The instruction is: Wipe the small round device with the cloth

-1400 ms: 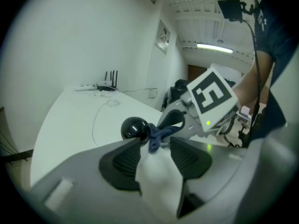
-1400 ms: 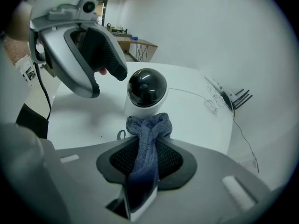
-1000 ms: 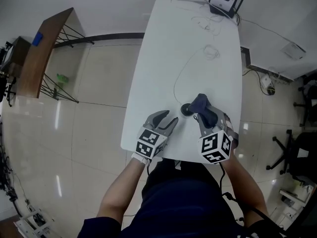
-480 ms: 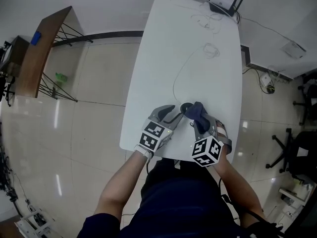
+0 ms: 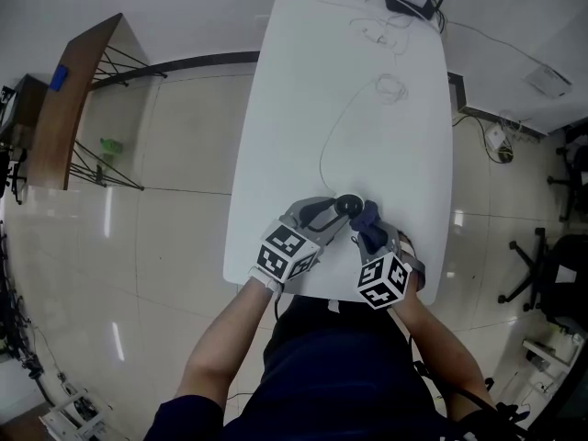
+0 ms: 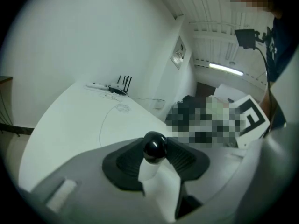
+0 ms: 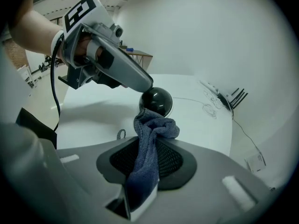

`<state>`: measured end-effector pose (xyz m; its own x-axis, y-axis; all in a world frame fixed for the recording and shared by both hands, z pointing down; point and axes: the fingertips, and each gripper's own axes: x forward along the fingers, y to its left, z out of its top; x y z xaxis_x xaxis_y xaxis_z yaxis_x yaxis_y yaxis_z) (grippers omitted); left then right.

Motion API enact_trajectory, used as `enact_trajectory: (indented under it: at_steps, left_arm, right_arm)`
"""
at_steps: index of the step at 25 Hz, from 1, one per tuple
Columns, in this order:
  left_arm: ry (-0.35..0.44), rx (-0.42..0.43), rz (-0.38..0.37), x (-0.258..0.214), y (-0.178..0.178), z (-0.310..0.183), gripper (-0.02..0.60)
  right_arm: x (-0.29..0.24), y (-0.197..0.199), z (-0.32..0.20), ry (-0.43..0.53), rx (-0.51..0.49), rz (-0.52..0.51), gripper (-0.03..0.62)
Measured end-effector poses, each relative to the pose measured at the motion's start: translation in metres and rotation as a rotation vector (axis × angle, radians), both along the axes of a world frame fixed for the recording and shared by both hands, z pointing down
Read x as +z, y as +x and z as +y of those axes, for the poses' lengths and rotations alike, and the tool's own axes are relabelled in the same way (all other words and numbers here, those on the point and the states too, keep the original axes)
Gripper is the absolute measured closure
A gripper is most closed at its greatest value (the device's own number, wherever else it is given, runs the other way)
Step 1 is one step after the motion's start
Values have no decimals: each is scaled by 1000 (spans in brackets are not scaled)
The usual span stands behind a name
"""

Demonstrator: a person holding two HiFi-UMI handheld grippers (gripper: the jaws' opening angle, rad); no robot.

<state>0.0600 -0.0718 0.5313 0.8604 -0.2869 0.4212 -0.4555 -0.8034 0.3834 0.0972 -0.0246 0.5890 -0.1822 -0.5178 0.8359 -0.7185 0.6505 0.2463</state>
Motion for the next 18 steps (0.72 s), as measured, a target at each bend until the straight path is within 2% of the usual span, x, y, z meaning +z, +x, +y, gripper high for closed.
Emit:
enact_trajectory:
  at_steps: [5, 11, 14, 16, 18]
  left_arm:
    - [-8, 8, -1, 3, 3, 1, 423]
    - [-10, 8, -3, 4, 4, 0, 426]
    - [1, -8, -2, 3, 1, -3, 426]
    - [17, -45, 12, -1, -5, -5, 425]
    - [18, -105, 41, -6, -17, -7, 425]
  right_arm:
    - [22, -2, 3, -68, -41, 45, 482]
    - [48, 3, 15, -177, -137, 178, 482]
    - [51, 2, 17, -193, -197, 236, 482]
    - [51, -1, 19, -218, -192, 194, 480]
    - [47, -7, 24, -272, -150, 51, 480]
